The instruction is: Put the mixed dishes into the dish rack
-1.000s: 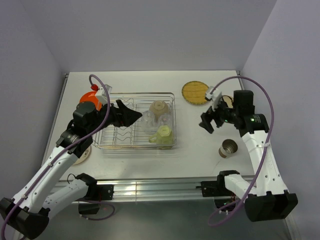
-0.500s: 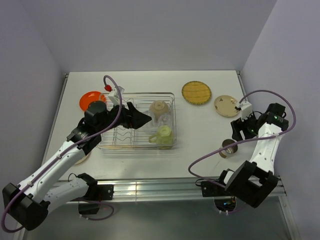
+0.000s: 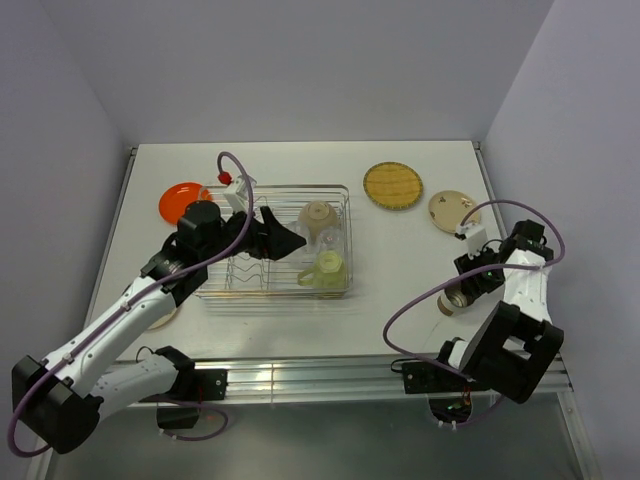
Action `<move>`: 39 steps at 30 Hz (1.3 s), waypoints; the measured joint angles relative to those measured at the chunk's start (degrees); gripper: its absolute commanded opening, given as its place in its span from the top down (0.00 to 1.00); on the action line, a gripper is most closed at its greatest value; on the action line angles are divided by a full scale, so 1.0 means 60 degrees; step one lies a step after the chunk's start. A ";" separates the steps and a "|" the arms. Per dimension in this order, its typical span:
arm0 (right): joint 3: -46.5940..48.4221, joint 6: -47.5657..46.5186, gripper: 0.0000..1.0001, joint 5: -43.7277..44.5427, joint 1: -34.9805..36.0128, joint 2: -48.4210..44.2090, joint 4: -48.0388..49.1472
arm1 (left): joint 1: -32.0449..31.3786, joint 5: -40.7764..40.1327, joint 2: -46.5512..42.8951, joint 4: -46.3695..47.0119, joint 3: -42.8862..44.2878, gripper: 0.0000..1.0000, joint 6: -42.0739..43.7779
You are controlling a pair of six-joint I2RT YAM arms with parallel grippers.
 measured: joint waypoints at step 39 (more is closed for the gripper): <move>-0.0535 0.4186 1.00 -0.2718 0.6561 -0.5406 1.0382 | -0.0153 0.3045 0.2980 0.6430 0.1126 0.01 -0.5792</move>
